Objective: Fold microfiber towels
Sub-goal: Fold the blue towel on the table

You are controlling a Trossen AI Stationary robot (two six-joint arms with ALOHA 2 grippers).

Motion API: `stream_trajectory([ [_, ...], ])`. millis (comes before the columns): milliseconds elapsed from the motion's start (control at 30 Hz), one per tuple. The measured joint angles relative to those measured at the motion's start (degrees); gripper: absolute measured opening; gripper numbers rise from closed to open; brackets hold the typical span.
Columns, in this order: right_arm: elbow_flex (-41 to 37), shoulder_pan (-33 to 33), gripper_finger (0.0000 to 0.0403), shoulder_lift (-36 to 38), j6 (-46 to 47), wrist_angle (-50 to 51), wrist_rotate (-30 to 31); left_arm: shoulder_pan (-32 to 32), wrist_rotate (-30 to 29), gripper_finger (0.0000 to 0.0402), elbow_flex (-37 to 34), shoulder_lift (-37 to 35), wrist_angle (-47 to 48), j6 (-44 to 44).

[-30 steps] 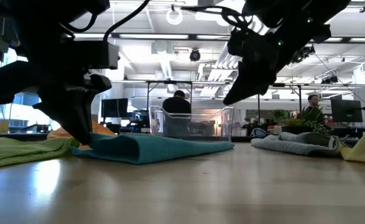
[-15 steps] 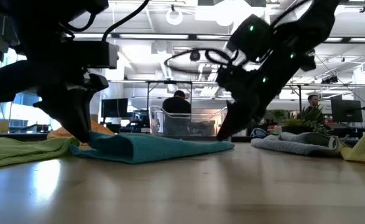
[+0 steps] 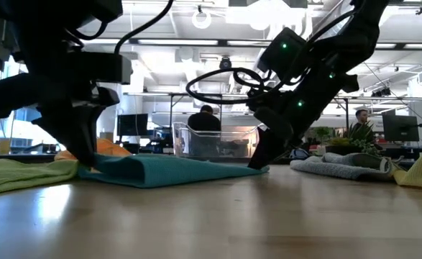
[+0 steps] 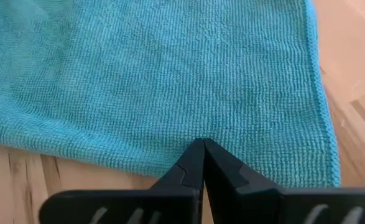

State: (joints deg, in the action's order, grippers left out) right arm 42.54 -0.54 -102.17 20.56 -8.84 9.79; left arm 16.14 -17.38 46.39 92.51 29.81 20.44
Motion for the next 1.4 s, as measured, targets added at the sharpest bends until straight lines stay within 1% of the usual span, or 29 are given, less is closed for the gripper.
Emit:
stream_trajectory([
  [67,0.0,0.0,0.0000,0.0,0.0,0.0,0.0,0.0,1.4,0.0001,0.0,0.0,0.2,0.0],
  [233,0.0,0.0,0.0000,0.0,0.0,0.1,-0.3,0.0,1.7,0.0012,0.0,0.0,0.7,0.9],
  [367,0.0,0.0,0.0000,0.0,0.0,0.2,-0.4,0.0,1.8,0.0039,0.0,0.0,2.0,1.1],
  [500,-0.1,0.0,0.0000,-0.1,0.0,0.2,-0.4,0.0,1.8,0.0076,0.0,0.0,2.9,0.8],
  [667,-0.1,0.0,0.0000,-0.1,0.0,0.3,-0.6,-0.4,1.8,0.0121,0.0,0.0,7.0,-1.2],
  [733,-0.1,0.0,0.0000,-0.1,0.0,0.4,-0.6,-0.8,1.8,0.0133,-0.1,-1.0,9.6,-2.1],
  [800,-0.1,0.0,0.0000,-0.1,-0.1,0.5,-0.6,-1.4,1.4,0.0137,-0.1,-1.7,9.8,-3.1],
  [867,-0.1,0.0,0.0000,-0.1,-0.3,0.3,-0.7,-2.1,1.3,0.0134,-0.1,-3.4,9.3,-4.4],
  [933,-0.1,0.0,0.0000,-0.1,-1.0,0.4,-0.7,-2.9,2.4,0.0123,-0.2,-5.1,6.3,-5.9],
  [1000,-0.1,0.0,0.0000,-0.1,-1.4,0.4,-0.8,-3.8,5.6,0.0106,-1.1,-7.1,2.3,-7.6],
  [1100,-0.1,0.0,0.0000,-0.1,-1.6,0.5,-0.8,-5.2,11.9,0.0073,-2.9,-8.9,-5.7,-9.4],
  [1233,-0.1,0.0,0.0000,-0.1,-3.0,0.9,-1.2,-6.6,14.4,0.0030,-5.0,-8.9,-14.8,-10.9],
  [1300,-0.1,0.0,0.0000,0.0,-3.6,1.0,-1.3,-7.0,15.3,0.0011,-6.2,-7.5,-19.7,-11.2],
  [1400,-0.2,0.2,0.0000,0.6,-5.0,1.8,-2.5,-7.6,15.2,0.0004,-7.3,-5.5,-21.0,-11.7],
])
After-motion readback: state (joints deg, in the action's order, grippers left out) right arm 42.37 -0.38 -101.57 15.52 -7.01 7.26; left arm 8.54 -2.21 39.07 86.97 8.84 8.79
